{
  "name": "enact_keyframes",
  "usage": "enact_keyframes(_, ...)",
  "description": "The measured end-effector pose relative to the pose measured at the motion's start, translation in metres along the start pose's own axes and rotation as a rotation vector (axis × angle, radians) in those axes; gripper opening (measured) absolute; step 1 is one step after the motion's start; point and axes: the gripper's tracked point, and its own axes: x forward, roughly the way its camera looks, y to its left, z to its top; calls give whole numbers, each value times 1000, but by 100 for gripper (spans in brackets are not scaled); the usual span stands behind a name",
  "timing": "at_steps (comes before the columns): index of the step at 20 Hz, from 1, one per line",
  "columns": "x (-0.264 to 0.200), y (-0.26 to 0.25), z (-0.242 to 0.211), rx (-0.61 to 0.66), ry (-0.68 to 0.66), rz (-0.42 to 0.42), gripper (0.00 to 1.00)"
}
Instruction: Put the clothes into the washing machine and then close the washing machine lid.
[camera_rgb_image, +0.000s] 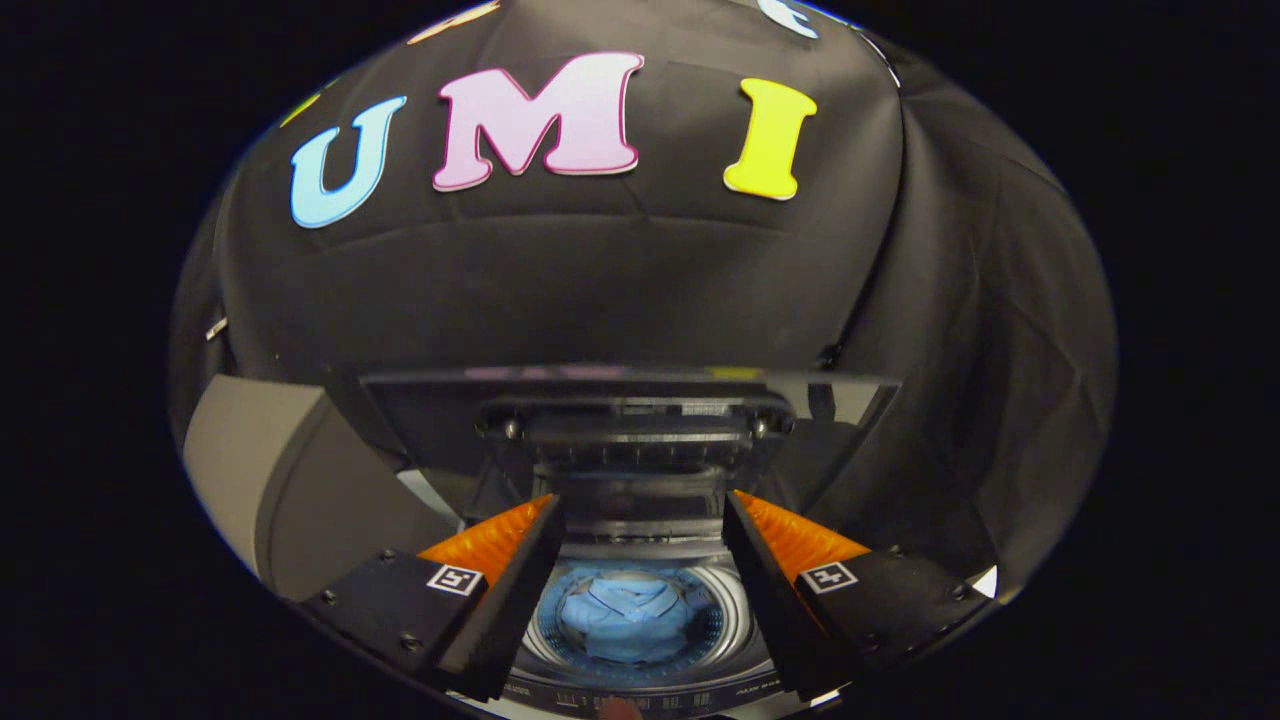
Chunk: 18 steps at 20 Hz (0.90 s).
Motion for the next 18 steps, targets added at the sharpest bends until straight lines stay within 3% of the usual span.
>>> enact_keyframes(9,9,-2,82,27,-118,0,99)
enact_keyframes(18,55,3,73,60,-26,21,99)
